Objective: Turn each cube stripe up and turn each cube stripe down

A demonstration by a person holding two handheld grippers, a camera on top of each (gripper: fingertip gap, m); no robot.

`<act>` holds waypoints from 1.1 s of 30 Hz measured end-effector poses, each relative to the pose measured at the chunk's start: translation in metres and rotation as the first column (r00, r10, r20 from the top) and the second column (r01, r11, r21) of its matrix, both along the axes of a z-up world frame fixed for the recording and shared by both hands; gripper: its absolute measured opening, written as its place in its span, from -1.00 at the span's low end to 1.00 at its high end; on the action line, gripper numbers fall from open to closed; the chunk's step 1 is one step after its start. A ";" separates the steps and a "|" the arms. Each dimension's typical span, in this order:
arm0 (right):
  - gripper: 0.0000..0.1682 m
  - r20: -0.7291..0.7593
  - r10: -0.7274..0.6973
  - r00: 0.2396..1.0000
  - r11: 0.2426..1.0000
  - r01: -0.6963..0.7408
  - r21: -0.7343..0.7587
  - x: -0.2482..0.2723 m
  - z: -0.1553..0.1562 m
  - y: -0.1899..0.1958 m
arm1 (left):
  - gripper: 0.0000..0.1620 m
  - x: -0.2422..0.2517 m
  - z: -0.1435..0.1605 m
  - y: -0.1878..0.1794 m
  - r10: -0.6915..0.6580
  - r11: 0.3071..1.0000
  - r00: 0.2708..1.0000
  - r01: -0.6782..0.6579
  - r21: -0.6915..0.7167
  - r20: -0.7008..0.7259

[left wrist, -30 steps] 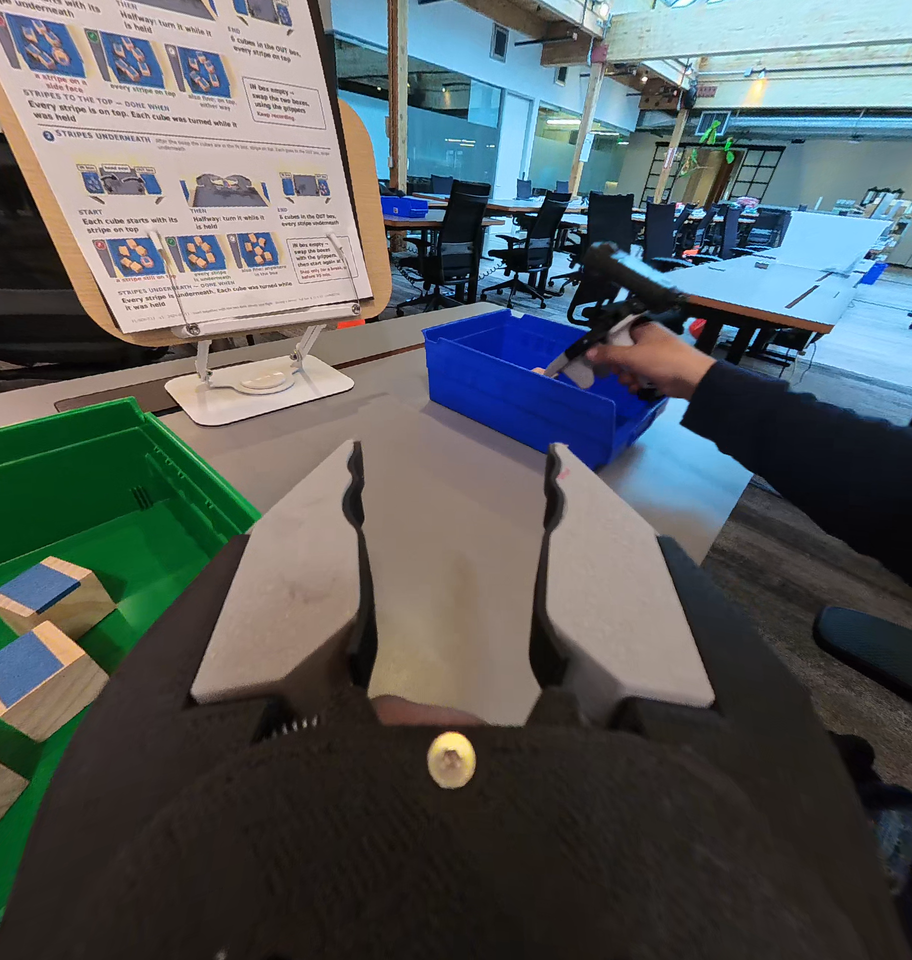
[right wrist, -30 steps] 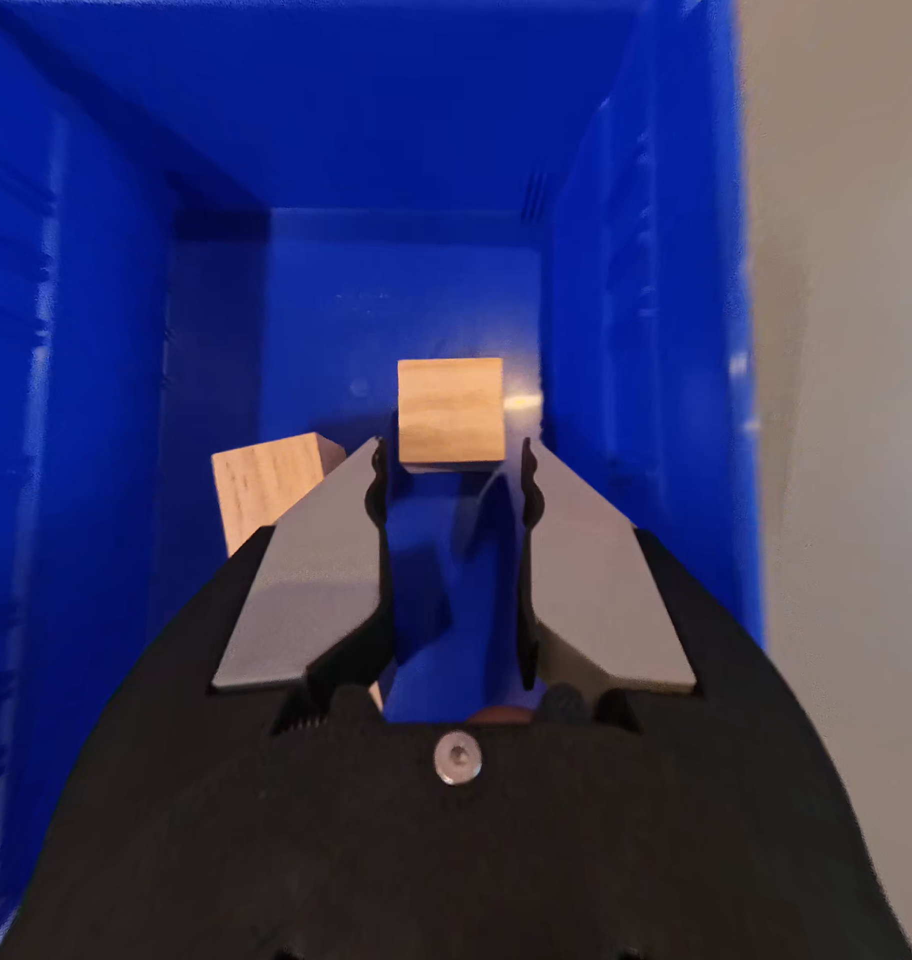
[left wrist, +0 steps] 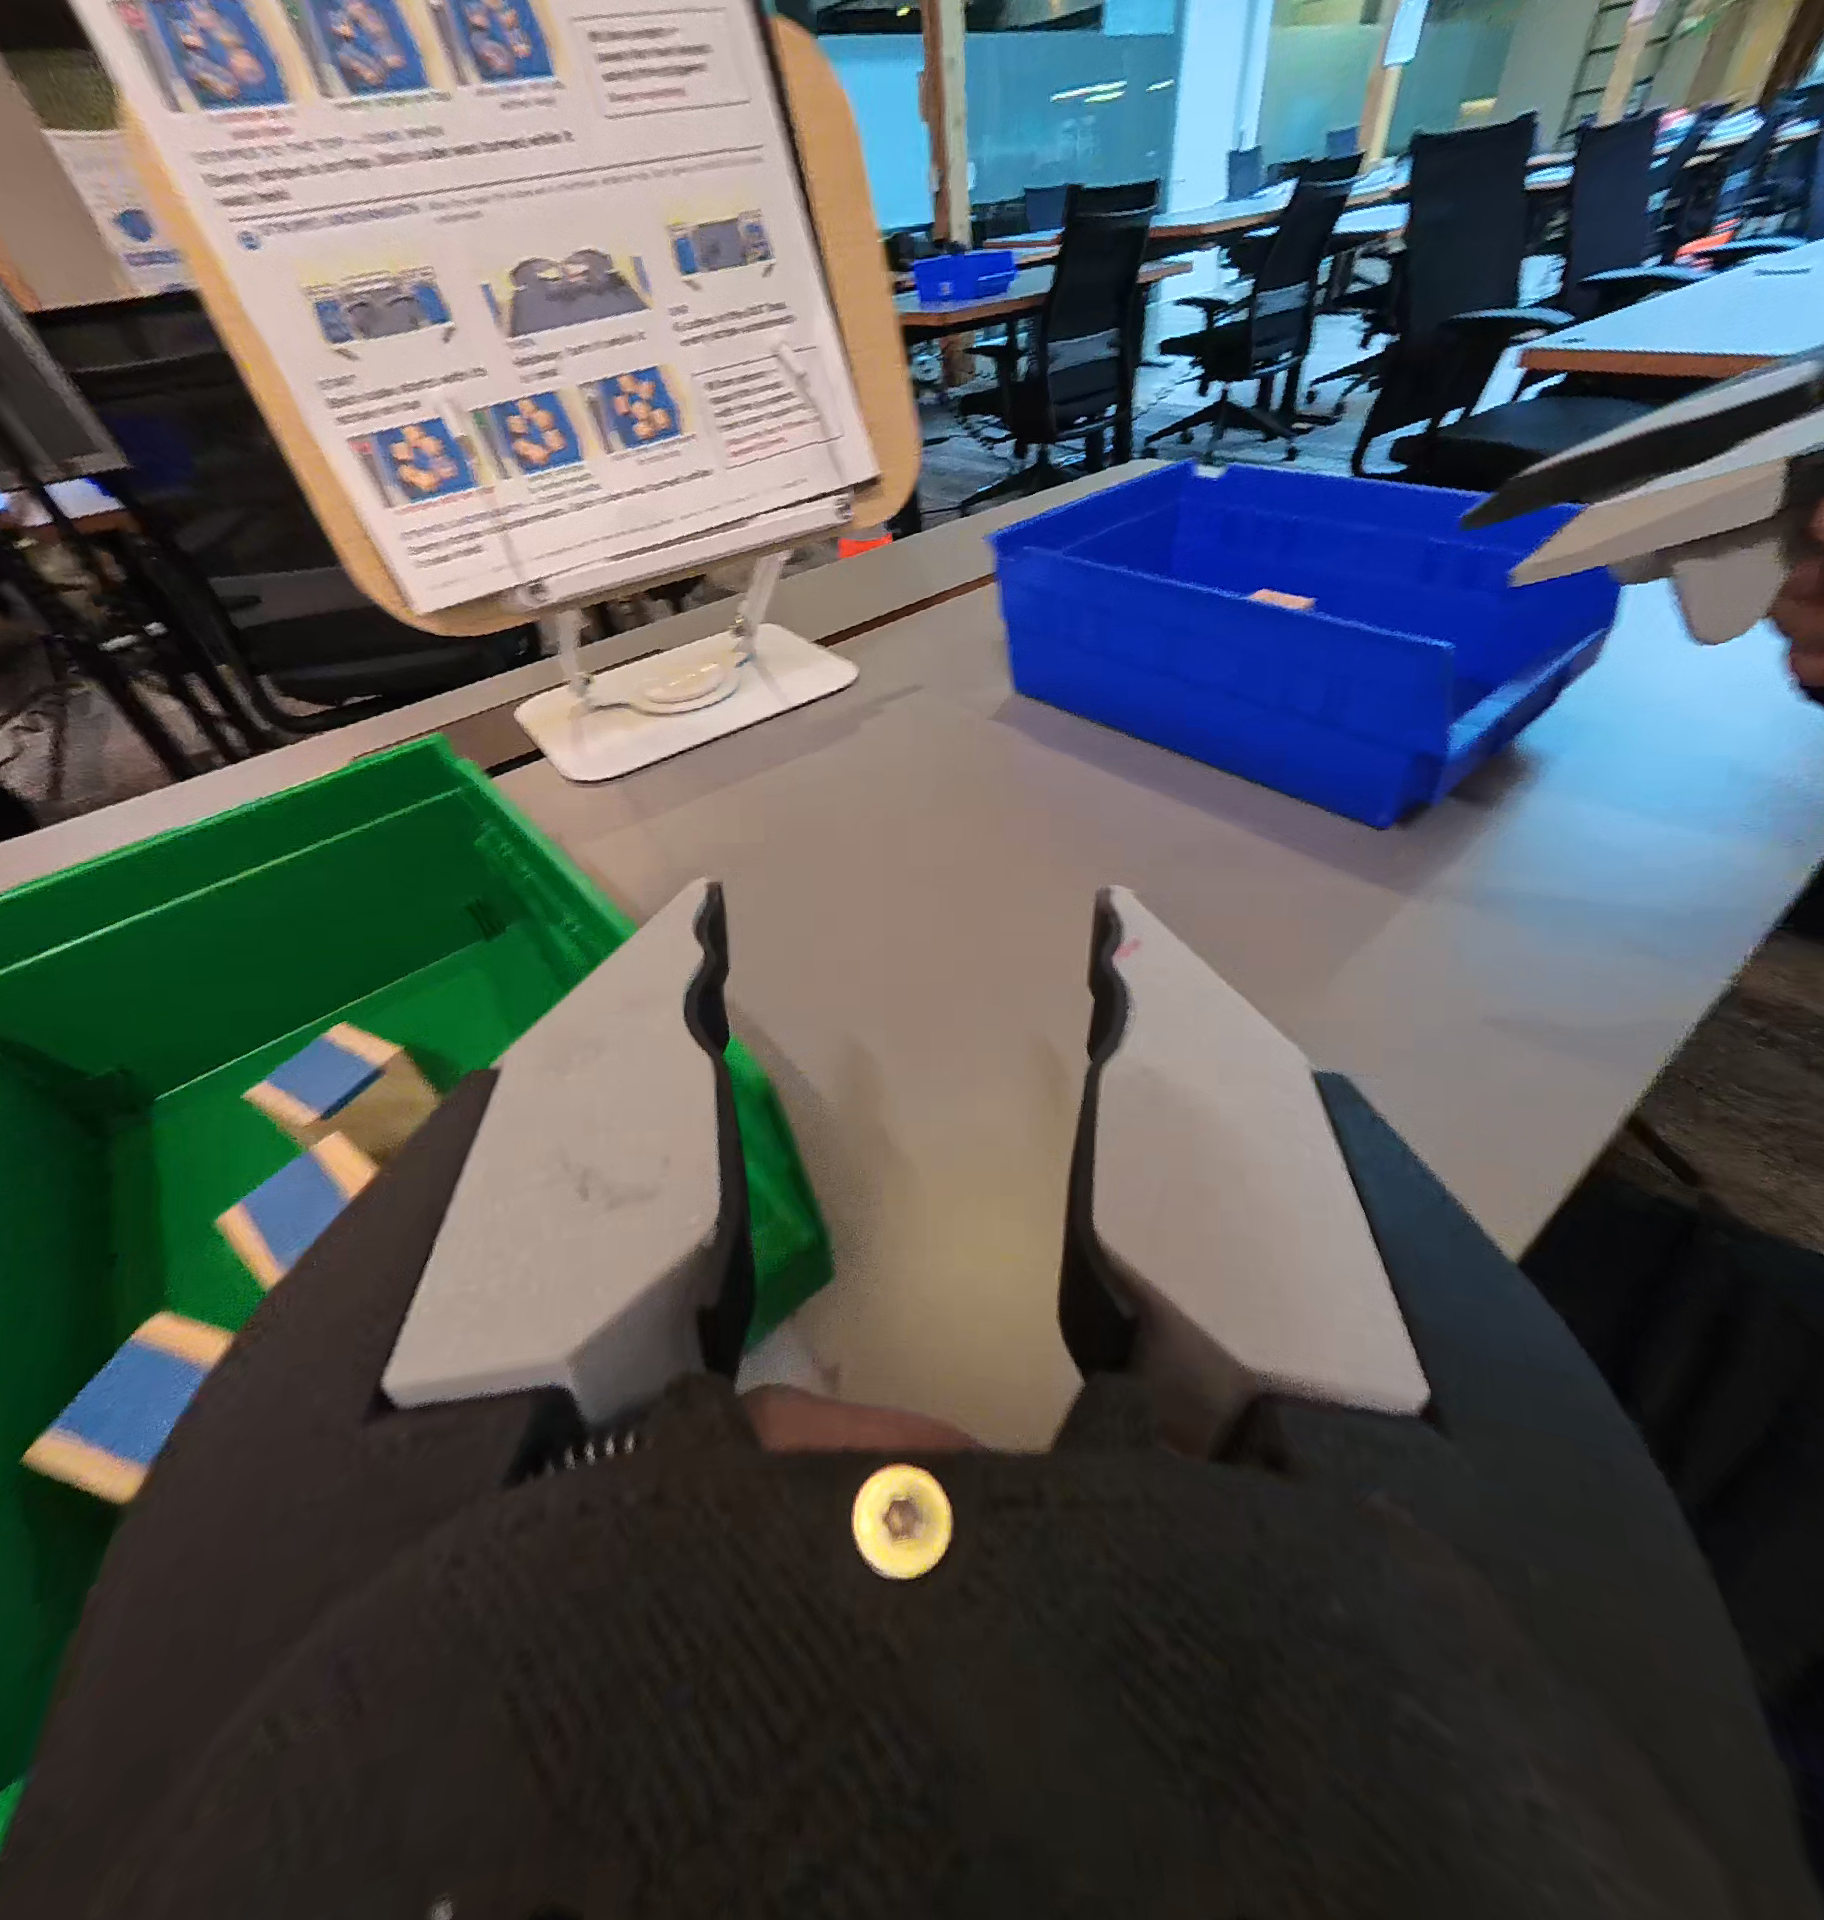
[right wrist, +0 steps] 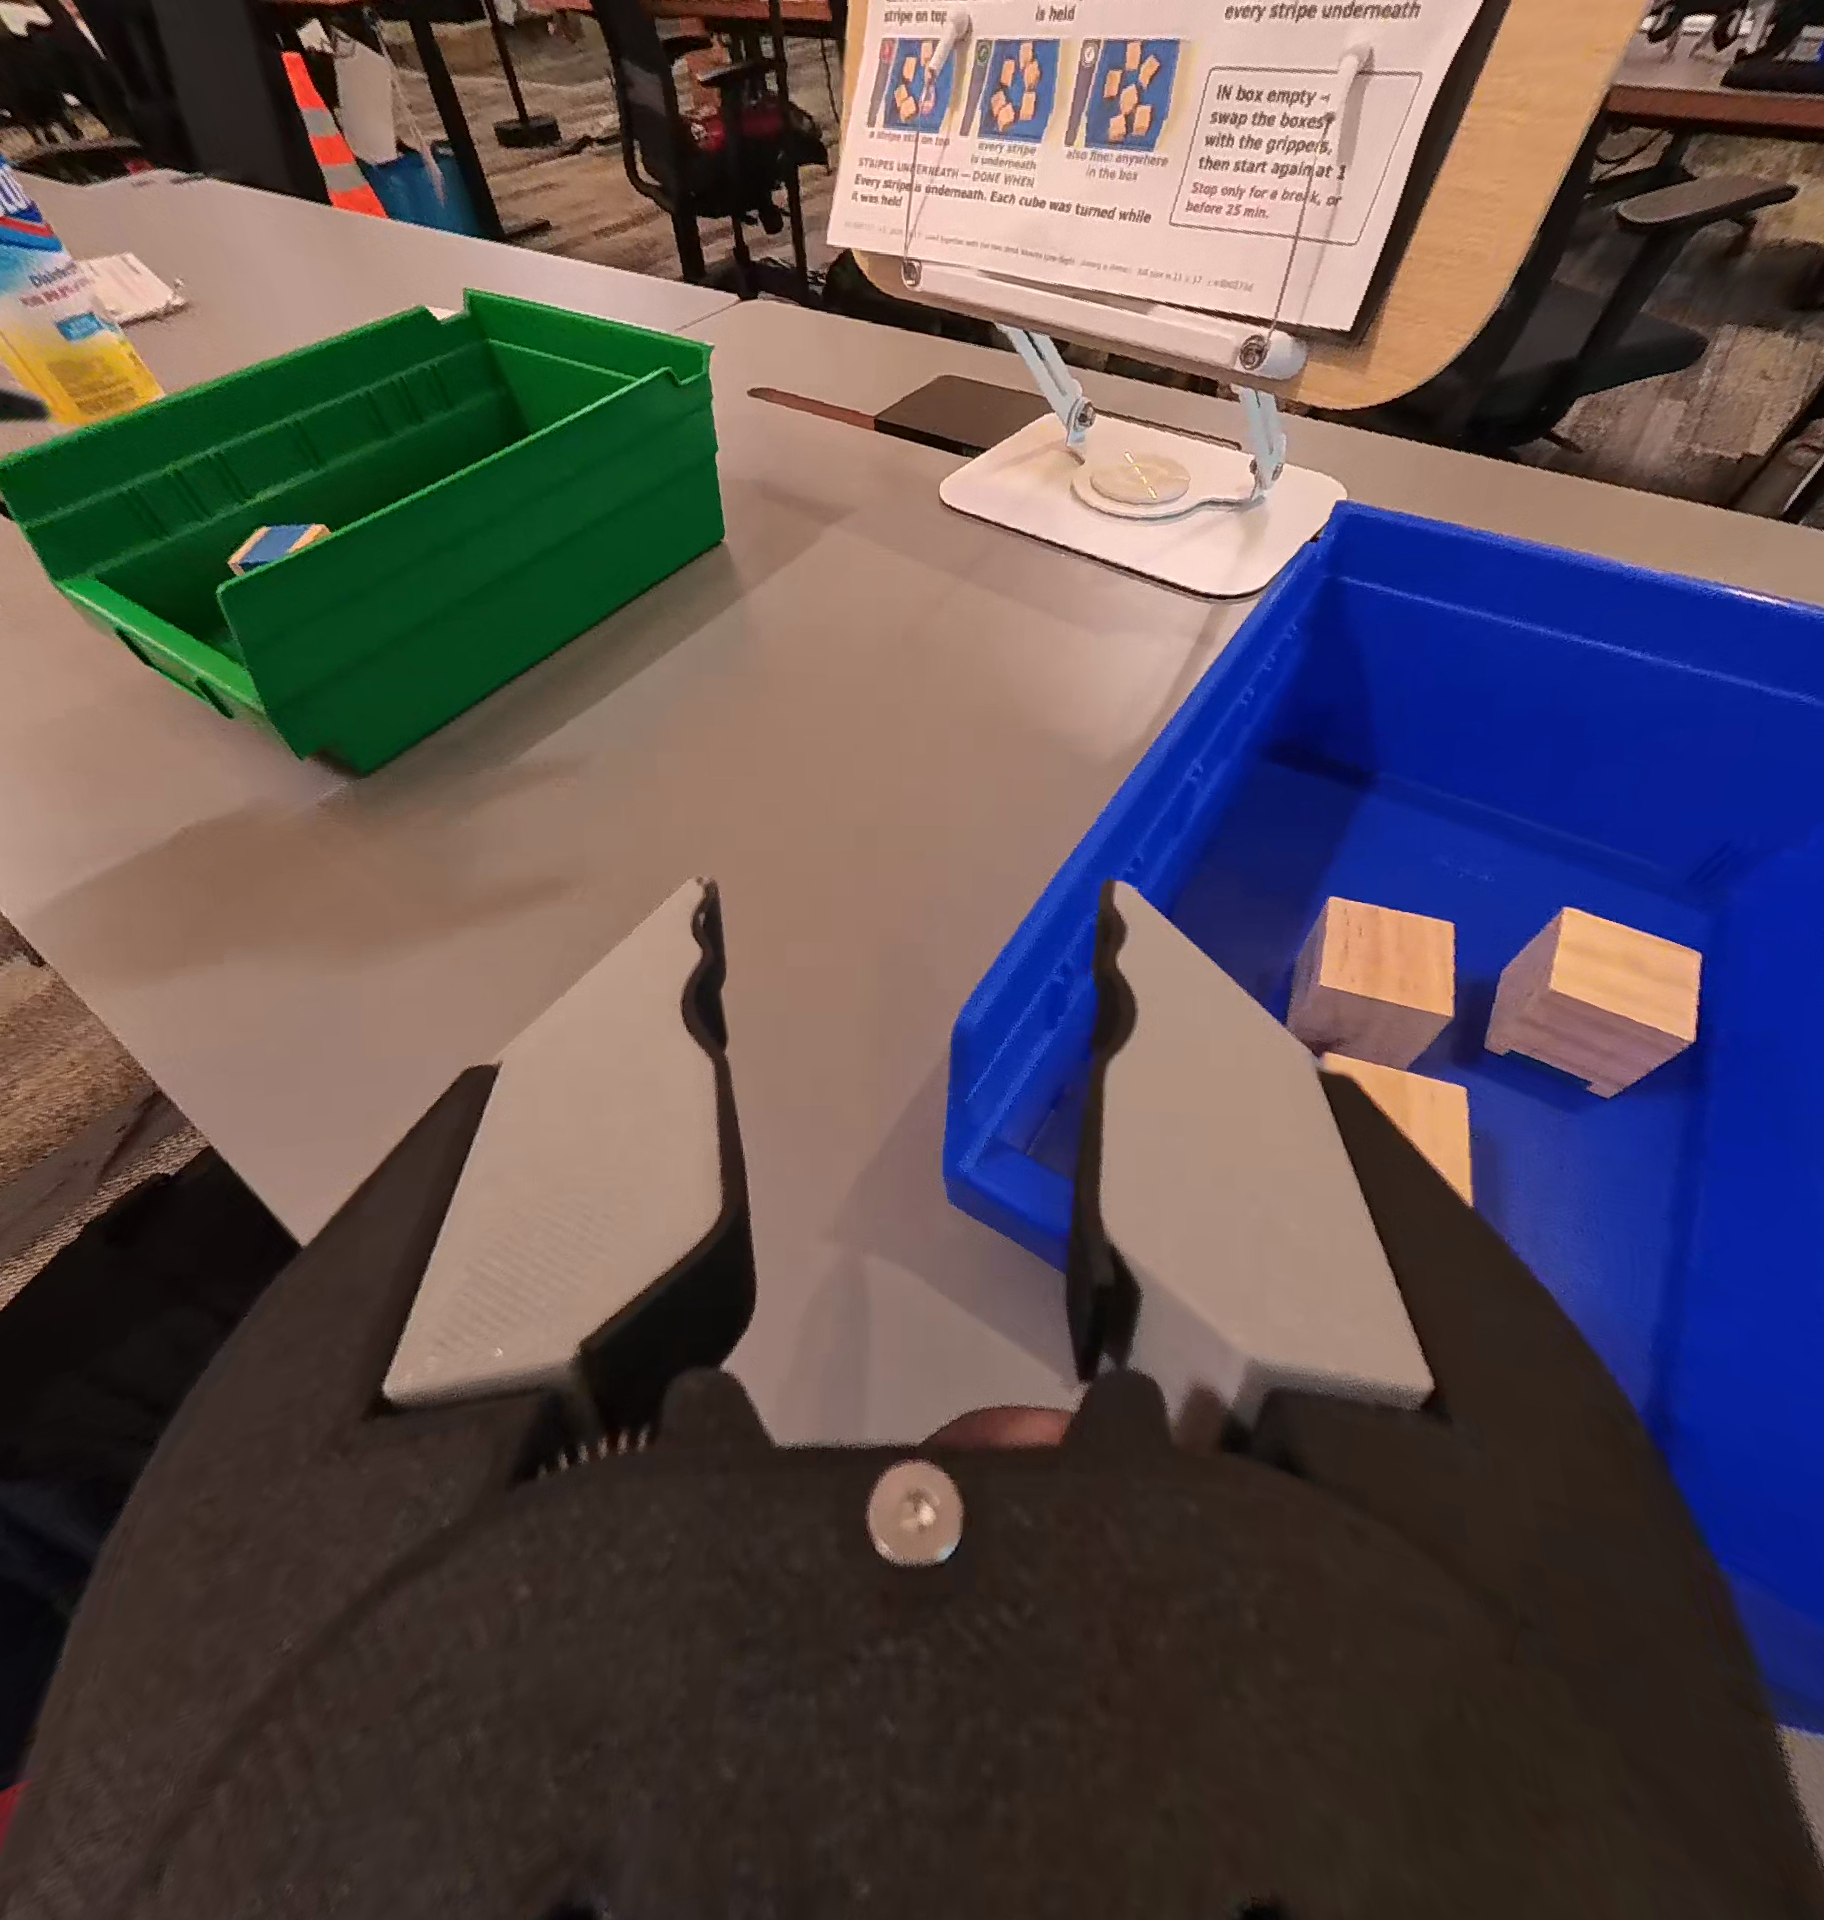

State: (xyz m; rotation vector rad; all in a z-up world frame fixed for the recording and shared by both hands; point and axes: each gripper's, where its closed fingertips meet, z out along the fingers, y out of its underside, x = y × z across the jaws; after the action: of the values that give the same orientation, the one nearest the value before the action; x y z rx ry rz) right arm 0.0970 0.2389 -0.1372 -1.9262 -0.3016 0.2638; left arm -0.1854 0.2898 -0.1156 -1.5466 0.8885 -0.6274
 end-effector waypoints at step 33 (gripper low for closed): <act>-0.23 -0.130 -0.079 0.988 0.993 0.090 0.079 0.067 0.041 -0.033 | -0.45 -0.102 -0.155 0.182 0.068 0.859 0.659 -0.420 -0.292 -0.749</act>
State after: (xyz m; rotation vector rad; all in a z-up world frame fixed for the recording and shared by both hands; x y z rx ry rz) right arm 0.1636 0.2060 -0.0962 -1.8249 -0.1442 0.3109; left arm -0.2870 0.4716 -0.2711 -2.3759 1.1164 0.0416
